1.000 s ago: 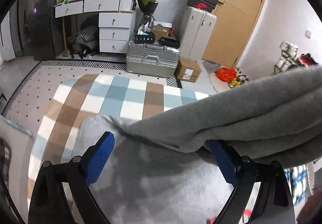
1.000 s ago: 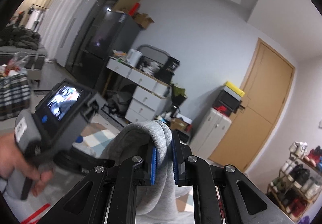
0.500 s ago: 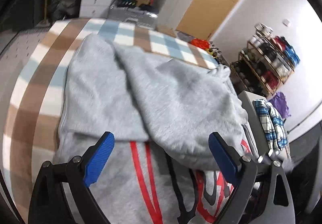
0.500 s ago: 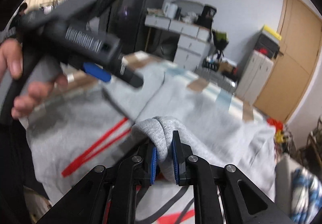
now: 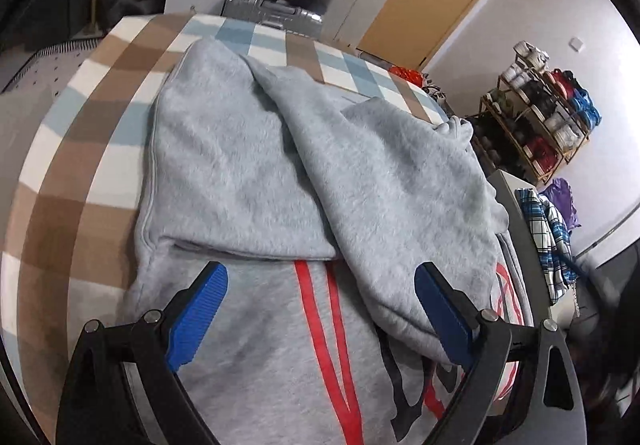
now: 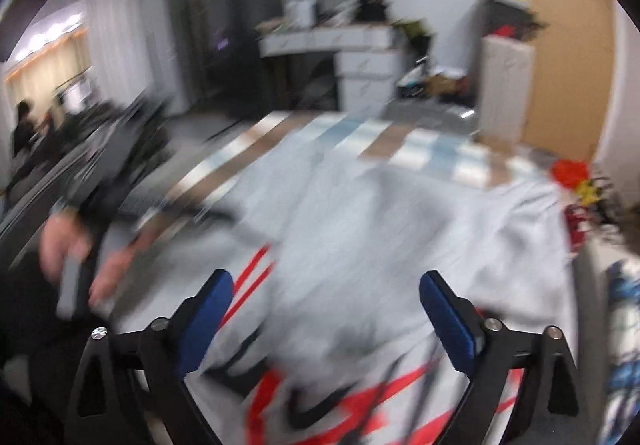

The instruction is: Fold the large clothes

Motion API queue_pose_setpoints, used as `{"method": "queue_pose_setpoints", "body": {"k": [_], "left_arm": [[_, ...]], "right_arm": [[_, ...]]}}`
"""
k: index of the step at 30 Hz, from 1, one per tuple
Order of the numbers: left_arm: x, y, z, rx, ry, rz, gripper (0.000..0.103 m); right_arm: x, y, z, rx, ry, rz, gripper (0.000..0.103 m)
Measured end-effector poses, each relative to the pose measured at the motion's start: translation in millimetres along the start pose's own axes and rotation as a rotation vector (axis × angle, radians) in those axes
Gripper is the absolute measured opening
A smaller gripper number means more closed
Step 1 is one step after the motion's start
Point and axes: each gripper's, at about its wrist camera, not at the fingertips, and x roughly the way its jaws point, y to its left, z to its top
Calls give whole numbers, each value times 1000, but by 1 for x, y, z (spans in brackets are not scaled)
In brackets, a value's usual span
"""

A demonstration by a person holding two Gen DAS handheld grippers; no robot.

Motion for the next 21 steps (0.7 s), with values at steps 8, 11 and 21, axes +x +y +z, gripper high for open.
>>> {"method": "queue_pose_setpoints", "body": {"k": [8, 11, 21], "left_arm": [[4, 6, -2, 18, 13, 7, 92], [6, 6, -3, 45, 23, 18, 92], [16, 4, 0, 57, 47, 35, 92]], "right_arm": [[119, -75, 44, 101, 305, -208, 60], [148, -78, 36, 101, 400, -198, 15], [102, -47, 130, -182, 184, -273, 8]]}}
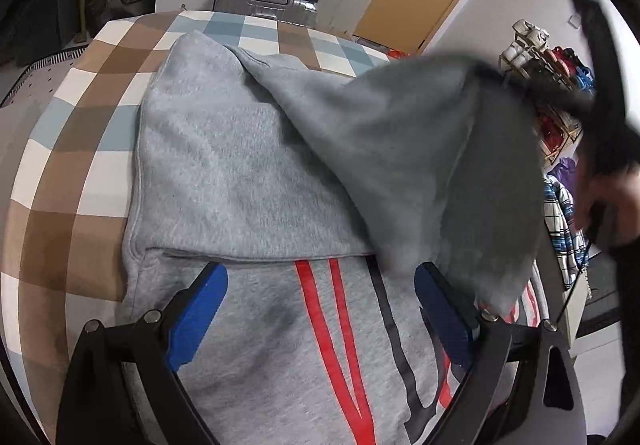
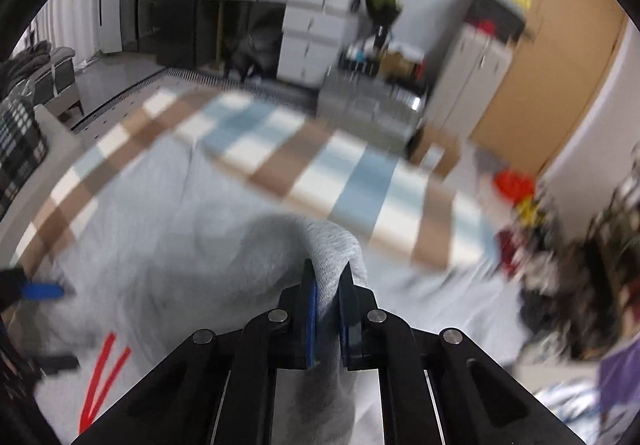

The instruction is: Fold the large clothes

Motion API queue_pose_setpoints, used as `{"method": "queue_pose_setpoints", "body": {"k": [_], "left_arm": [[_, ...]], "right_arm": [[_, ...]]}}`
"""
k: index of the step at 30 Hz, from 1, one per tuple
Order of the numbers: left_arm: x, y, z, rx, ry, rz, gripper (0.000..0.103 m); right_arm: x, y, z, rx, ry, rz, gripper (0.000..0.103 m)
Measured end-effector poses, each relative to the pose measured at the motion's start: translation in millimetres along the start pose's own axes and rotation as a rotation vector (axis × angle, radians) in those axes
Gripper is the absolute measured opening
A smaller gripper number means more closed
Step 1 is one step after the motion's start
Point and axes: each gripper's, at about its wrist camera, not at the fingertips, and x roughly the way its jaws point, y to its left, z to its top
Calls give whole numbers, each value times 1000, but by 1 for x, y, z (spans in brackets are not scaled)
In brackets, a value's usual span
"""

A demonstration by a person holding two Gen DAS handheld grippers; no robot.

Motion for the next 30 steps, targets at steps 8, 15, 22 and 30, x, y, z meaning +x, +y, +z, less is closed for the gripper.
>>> {"method": "queue_pose_setpoints", "body": {"k": [8, 15, 22, 30], "left_arm": [[-5, 3, 1, -11, -20, 9, 92], [-14, 12, 3, -58, -54, -5, 92], [-6, 15, 4, -74, -22, -2, 92], [-4, 2, 0, -11, -9, 8, 92]], "right_arm": [[-49, 48, -22, -188, -278, -137, 8], [-35, 146, -154, -364, -182, 64, 9], [-15, 135, -176, -109, -94, 202, 20], [-59, 32, -180, 351, -199, 360, 73]]}}
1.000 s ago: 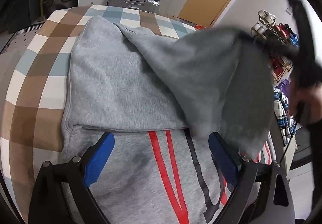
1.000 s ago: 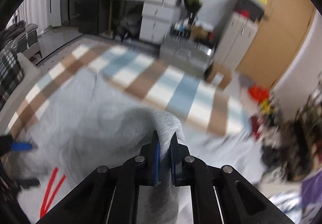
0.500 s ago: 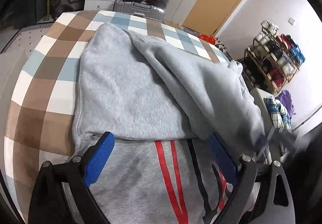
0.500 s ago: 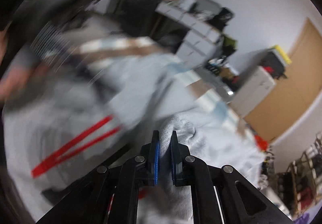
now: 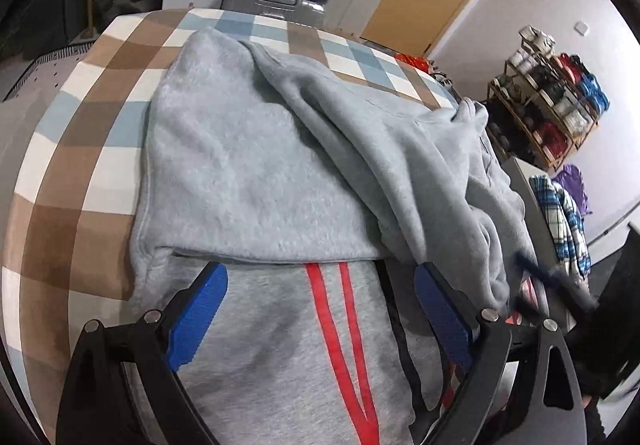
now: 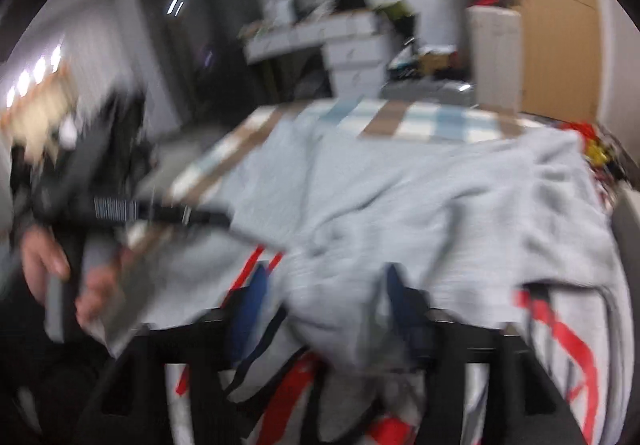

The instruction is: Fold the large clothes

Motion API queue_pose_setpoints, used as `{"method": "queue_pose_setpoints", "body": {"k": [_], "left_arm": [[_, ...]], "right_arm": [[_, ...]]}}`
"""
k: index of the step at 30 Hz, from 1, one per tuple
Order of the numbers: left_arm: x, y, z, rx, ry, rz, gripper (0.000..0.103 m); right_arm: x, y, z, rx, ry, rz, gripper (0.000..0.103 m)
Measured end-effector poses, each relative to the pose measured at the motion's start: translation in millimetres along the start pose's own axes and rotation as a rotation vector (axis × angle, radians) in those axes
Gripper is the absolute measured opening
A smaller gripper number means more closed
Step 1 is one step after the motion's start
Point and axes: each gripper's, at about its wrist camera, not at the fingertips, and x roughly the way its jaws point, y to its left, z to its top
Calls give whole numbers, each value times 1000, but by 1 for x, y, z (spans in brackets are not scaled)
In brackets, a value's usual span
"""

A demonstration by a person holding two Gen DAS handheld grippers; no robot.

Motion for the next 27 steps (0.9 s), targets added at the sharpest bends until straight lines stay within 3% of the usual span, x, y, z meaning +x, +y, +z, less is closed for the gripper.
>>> {"method": "queue_pose_setpoints", "body": {"k": [2, 4, 6, 7, 11, 13, 14, 15, 19, 23, 27], "left_arm": [[1, -3, 0, 6, 1, -4, 92], [3, -5, 0, 6, 9, -11, 92], [6, -7, 0, 11, 18, -11, 92], [8, -9, 0, 16, 20, -10, 92], [9, -13, -1, 28, 23, -3, 92], [9, -13, -2, 30, 27, -2, 92], [9, -13, -2, 30, 26, -1, 92], [8, -12, -2, 28, 25, -1, 92], [7, -6, 0, 7, 26, -7, 92], [5, -2, 1, -24, 22, -19, 92], [1, 2, 1, -32, 0, -8, 92]], "right_arm": [[-19, -21, 4, 104, -60, -14, 73], [-25, -44, 8, 202, -56, -68, 73], [-18, -58, 7, 264, -25, -110, 73], [-7, -68, 5, 310, 24, -91, 73], [28, -75, 0, 357, 136, -117, 69], [40, -77, 3, 393, 165, -93, 51], [47, -78, 7, 406, 198, -71, 30], [52, -79, 12, 415, 227, -63, 24], [65, -70, 42, 393, 242, -15, 18], [63, -52, 110, 282, 119, 24, 15], [43, -37, 153, 212, -131, 180, 15]]}}
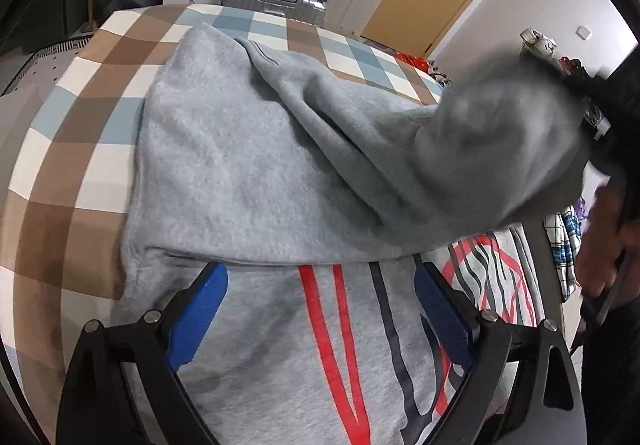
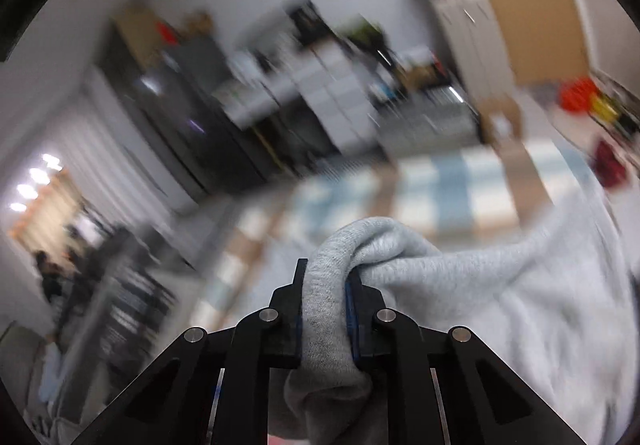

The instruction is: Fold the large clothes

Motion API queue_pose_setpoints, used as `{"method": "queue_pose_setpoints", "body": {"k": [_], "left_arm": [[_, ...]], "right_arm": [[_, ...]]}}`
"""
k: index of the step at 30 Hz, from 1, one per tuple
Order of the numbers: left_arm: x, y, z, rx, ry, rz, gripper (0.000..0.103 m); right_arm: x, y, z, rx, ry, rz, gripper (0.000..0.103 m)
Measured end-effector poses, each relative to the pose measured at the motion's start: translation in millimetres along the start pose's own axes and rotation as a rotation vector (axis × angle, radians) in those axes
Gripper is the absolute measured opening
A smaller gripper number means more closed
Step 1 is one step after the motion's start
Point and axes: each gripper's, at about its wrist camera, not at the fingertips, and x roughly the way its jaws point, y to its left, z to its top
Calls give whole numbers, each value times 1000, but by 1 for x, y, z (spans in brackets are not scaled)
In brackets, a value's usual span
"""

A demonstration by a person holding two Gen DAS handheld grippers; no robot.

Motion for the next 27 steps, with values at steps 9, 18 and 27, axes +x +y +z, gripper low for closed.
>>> {"method": "queue_pose_setpoints", "body": {"k": [9, 18, 27], "left_arm": [[-2, -3, -2, 20, 1, -10, 92], [0, -59, -10, 227, -1, -128, 92], [41, -143, 6, 563, 7, 109, 92]], "right_arm": [[3, -75, -101, 107, 119, -168, 22], [-90, -76, -139, 267, -70, -186, 96], [-76, -122, -149, 655, 19, 49, 96]]}}
